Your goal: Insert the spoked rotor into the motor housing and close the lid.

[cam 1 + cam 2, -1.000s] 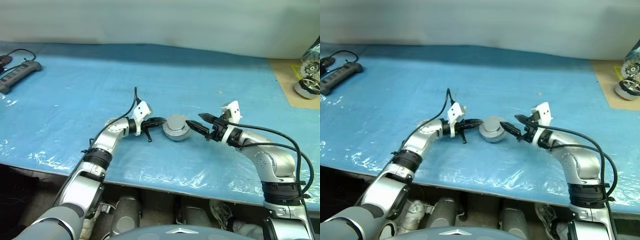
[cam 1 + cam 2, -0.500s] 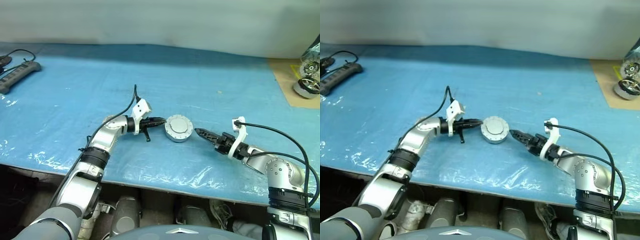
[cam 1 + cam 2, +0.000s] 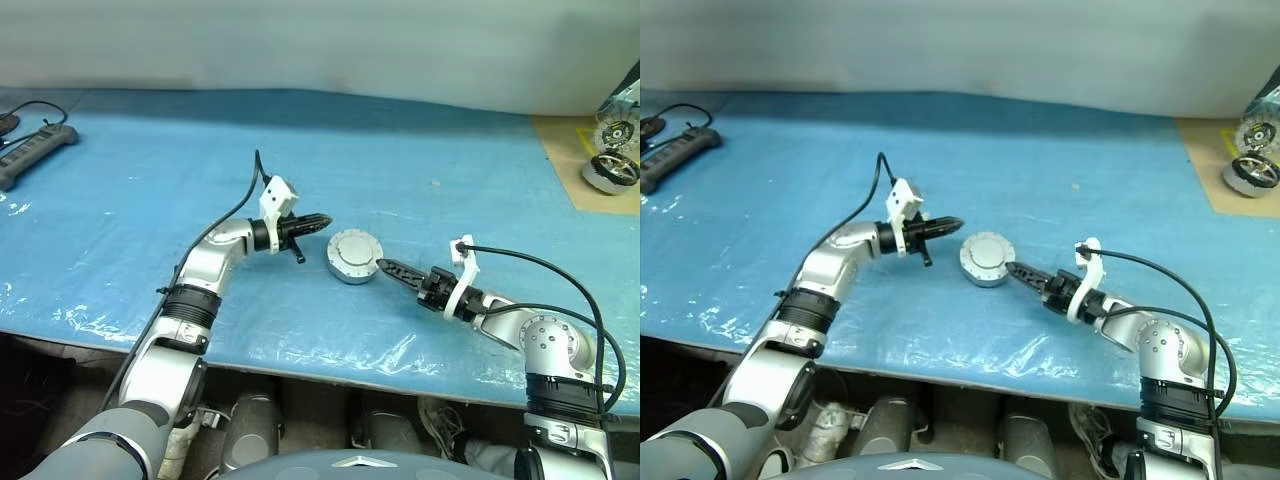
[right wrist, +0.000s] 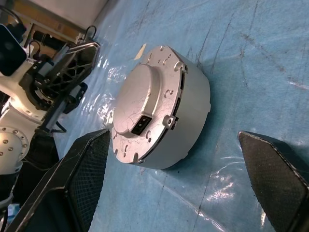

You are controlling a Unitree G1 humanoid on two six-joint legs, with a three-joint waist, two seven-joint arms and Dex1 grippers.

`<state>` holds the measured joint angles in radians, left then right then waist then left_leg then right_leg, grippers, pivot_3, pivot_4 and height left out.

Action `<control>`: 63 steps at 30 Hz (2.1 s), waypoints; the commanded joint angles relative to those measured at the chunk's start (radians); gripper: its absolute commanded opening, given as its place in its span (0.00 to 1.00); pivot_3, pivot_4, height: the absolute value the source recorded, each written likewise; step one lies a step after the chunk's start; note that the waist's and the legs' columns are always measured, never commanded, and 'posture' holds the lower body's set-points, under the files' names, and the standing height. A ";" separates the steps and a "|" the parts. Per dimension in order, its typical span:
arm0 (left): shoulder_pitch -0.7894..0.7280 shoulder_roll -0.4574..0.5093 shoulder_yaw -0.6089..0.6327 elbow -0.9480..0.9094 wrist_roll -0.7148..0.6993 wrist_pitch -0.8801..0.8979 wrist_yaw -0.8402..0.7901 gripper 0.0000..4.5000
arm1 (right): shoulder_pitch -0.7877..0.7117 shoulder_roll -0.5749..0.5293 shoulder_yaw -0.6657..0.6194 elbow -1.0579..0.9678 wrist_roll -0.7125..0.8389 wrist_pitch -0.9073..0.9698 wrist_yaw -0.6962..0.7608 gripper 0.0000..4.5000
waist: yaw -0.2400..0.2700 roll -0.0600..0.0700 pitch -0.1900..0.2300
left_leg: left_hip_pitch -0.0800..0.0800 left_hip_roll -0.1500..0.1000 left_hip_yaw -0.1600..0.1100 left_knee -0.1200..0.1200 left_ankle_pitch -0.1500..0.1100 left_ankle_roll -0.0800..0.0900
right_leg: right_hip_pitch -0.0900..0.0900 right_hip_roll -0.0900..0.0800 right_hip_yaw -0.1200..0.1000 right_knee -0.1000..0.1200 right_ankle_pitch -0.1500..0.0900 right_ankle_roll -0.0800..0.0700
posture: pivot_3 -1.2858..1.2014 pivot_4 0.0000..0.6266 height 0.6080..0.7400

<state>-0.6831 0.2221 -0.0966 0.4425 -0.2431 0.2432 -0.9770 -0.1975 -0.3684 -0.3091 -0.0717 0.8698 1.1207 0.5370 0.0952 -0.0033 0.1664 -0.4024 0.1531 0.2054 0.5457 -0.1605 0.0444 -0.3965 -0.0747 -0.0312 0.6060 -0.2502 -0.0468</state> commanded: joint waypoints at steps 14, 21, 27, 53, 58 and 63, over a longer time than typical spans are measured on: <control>0.151 0.018 -0.125 -0.103 0.087 -0.085 0.010 0.00 | 0.013 0.001 0.024 -0.012 0.003 0.008 -0.024 1.00 | 0.000 0.000 0.000 | 0.002 0.000 0.000 0.000 0.000 -0.001 | 0.001 0.000 0.000 0.000 0.000 0.000 | 0.52 0.24 1.00; 0.079 0.018 -0.094 -0.066 0.083 -0.052 0.045 0.00 | 0.000 0.007 0.029 -0.027 0.012 0.013 -0.030 1.00 | 0.002 0.000 0.000 | 0.004 0.000 0.000 0.000 0.001 -0.001 | 0.004 0.000 0.000 0.000 0.000 0.000 | 0.52 0.24 1.00; 0.049 0.030 -0.087 -0.183 0.044 0.069 0.040 0.00 | -0.019 0.018 0.020 -0.040 0.039 0.023 -0.037 1.00 | 0.001 0.000 0.000 | 0.002 0.000 0.000 -0.001 0.003 -0.005 | 0.001 0.000 0.000 0.000 0.000 0.000 | 0.52 0.24 1.00; 0.058 -0.010 -0.106 -0.013 0.095 -0.103 0.049 0.00 | -0.077 0.151 -0.032 0.064 0.083 0.025 -0.165 1.00 | 0.001 0.001 0.001 | 0.000 0.000 0.000 0.000 0.004 -0.005 | -0.001 0.000 0.000 0.002 0.001 0.000 | 0.52 0.24 1.00; 0.056 0.006 -0.099 -0.080 0.081 -0.045 0.046 0.00 | -0.070 0.157 -0.048 0.081 0.088 0.013 -0.175 0.78 | 0.002 0.001 0.001 | 0.000 0.000 0.000 0.000 0.005 -0.006 | -0.001 0.000 0.000 0.001 0.001 0.000 | 0.52 0.24 1.00; 0.072 0.024 -0.098 -0.167 0.068 0.023 0.048 0.00 | -0.061 0.165 -0.028 0.062 0.095 0.011 -0.174 0.41 | 0.000 0.001 0.000 | -0.001 0.000 0.000 -0.001 0.004 -0.006 | -0.003 0.000 0.000 0.001 0.001 0.000 | 0.52 0.24 1.00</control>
<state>-0.6132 0.2524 -0.1960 0.3372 -0.1561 0.2507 -0.9238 -0.2647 -0.2090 -0.3508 -0.0048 0.9787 1.1332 0.3768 0.0957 -0.0022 0.1669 -0.4036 0.1533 0.2051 0.5442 -0.1560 0.0384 -0.3994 -0.0746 -0.0314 0.6074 -0.2491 -0.0472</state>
